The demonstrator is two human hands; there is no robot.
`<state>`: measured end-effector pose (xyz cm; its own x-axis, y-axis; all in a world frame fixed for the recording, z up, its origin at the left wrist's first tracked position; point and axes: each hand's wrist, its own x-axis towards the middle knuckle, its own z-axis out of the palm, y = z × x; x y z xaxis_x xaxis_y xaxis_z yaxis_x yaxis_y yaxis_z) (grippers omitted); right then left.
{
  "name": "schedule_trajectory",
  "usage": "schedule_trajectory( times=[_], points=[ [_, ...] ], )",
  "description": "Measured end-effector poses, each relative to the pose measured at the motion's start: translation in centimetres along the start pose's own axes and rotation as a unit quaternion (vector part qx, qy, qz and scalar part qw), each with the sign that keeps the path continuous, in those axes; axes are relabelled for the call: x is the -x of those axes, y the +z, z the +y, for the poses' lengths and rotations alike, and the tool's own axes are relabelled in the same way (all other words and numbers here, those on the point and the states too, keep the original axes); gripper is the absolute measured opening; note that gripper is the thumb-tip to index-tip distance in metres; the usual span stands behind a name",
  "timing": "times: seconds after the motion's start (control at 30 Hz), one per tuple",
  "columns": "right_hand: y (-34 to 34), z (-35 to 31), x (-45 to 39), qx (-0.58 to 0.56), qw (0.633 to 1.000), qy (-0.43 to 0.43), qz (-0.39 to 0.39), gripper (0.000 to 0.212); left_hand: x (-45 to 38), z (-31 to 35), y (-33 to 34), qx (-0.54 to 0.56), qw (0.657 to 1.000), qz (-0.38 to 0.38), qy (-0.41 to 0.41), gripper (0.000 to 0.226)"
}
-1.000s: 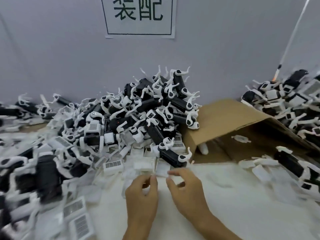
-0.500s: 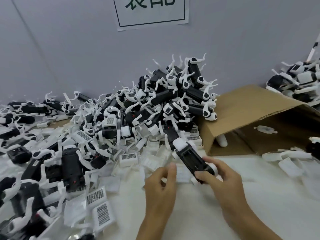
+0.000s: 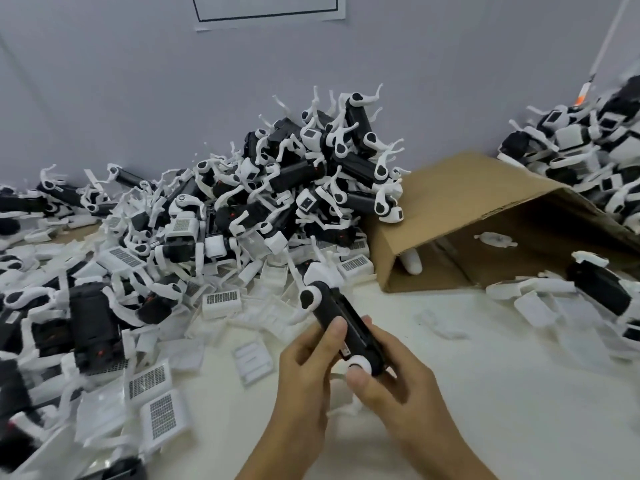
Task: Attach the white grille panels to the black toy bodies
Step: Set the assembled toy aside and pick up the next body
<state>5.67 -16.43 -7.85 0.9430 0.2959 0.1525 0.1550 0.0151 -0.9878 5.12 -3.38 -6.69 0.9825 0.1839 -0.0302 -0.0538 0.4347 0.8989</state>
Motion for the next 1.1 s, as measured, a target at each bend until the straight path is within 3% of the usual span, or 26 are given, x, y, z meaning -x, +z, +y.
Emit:
schedule_trajectory(
  times=[0.1,0.2,0.43,0.6,0.77,0.83,0.87,0.97,1.0,1.1],
  points=[
    [0.1,0.1,0.0,0.014,1.000,0.008,0.000,0.069,0.1,0.3,-0.1,0.019,0.999,0.001,-0.029,0.045],
    [-0.3,0.1,-0.2,-0.005,0.999,0.031,0.009,0.071,0.0,0.5,-0.2,-0.009,1.000,0.005,0.003,0.048],
    [-0.8,-0.4,-0.1,0.032,0.998,-0.014,0.061,0.053,0.3,0.1,-0.1,-0.063,0.997,-0.033,0.019,0.046],
    [-0.7,-0.4,0.2,0.068,0.998,-0.002,0.013,0.058,0.3,0.4,-0.5,-0.092,0.994,-0.048,0.025,0.046],
    [-1.5,0.1,0.0,0.146,0.988,-0.040,0.002,0.064,0.4,0.6,-1.0,-0.206,0.975,-0.046,0.074,0.038],
    [-1.7,0.2,-0.3,0.151,0.987,-0.031,-0.034,0.078,0.4,0.7,-1.1,-0.294,0.945,-0.042,0.138,0.028],
    [-1.7,0.3,-0.3,0.148,0.987,-0.032,-0.054,0.087,0.3,0.6,-1.4,-0.364,0.910,-0.042,0.194,0.030],
    [-1.4,0.3,0.1,0.111,0.989,-0.069,-0.064,0.094,-0.4,0.0,-2.1,-0.584,0.720,-0.044,0.371,0.070],
    [-1.4,0.2,0.2,0.106,0.989,-0.087,-0.056,0.093,-0.5,-0.1,-2.2,-0.599,0.700,-0.047,0.385,0.076],
    [-1.3,0.0,0.5,0.131,0.984,-0.116,-0.037,0.090,-0.3,0.0,-2.5,-0.599,0.701,-0.051,0.384,0.076]
  ],
)
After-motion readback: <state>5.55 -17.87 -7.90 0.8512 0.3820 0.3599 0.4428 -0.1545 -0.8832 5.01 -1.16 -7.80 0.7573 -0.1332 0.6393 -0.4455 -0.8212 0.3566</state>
